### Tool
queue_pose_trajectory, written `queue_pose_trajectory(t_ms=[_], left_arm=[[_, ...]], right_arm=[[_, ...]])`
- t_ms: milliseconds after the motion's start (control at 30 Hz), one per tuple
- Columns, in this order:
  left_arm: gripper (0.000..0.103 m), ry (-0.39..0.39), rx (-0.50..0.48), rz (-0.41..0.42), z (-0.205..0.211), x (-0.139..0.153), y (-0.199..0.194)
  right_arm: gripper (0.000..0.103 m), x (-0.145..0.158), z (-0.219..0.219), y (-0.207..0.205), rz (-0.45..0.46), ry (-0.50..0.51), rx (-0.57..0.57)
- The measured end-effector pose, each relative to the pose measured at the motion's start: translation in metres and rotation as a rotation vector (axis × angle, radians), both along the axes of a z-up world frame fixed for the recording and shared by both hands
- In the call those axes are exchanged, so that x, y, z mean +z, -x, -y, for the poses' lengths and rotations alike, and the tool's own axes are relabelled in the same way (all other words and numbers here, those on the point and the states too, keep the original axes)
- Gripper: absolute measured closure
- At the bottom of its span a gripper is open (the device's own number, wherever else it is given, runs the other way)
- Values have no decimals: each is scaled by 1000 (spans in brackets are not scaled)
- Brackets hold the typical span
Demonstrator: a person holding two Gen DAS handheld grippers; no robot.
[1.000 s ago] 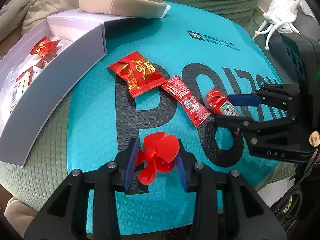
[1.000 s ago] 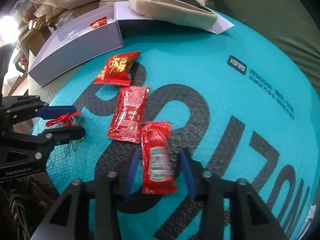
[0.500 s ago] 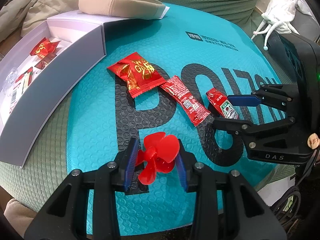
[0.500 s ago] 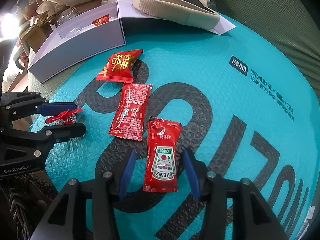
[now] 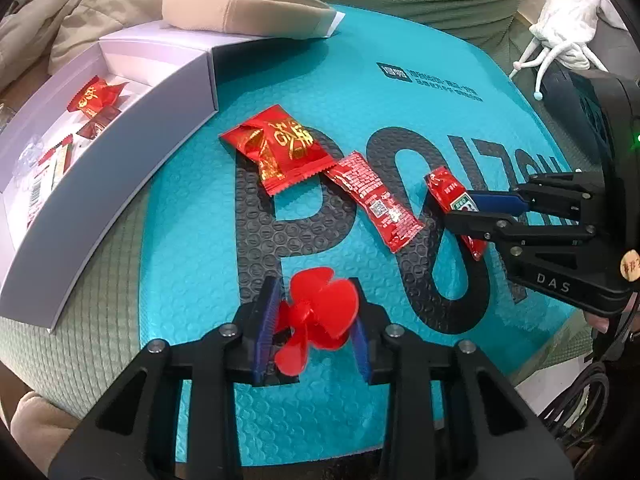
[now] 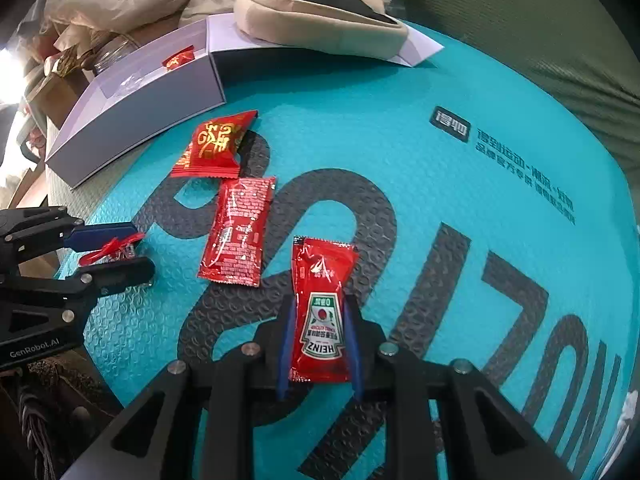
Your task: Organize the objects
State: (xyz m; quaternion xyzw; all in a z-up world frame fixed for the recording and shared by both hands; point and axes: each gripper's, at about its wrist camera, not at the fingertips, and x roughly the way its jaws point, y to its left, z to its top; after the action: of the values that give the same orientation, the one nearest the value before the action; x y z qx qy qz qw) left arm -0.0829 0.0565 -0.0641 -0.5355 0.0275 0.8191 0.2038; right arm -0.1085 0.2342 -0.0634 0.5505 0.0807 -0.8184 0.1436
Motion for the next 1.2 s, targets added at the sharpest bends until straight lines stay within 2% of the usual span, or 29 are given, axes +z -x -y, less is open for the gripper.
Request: queue_pose_trajectory(t_ms=[67,267,400,733,1200], left_arm=[[79,-21,6,6,3,2,0],[79,-66,42,15,16,6,0],[79,-85,63,-13,28,18,-4],[79,-65,150,-67,57,41,-5],[79,-32,299,-107,105,56,-34]], right_arm=[[80,2,-1,0,-3,6,-5],[80,20,11,-3,-46,23,37],[80,32,24,-4,-69,37,81],[80,51,59,-7,-103,66,189],[80,67,116,-17,-126,100,368]])
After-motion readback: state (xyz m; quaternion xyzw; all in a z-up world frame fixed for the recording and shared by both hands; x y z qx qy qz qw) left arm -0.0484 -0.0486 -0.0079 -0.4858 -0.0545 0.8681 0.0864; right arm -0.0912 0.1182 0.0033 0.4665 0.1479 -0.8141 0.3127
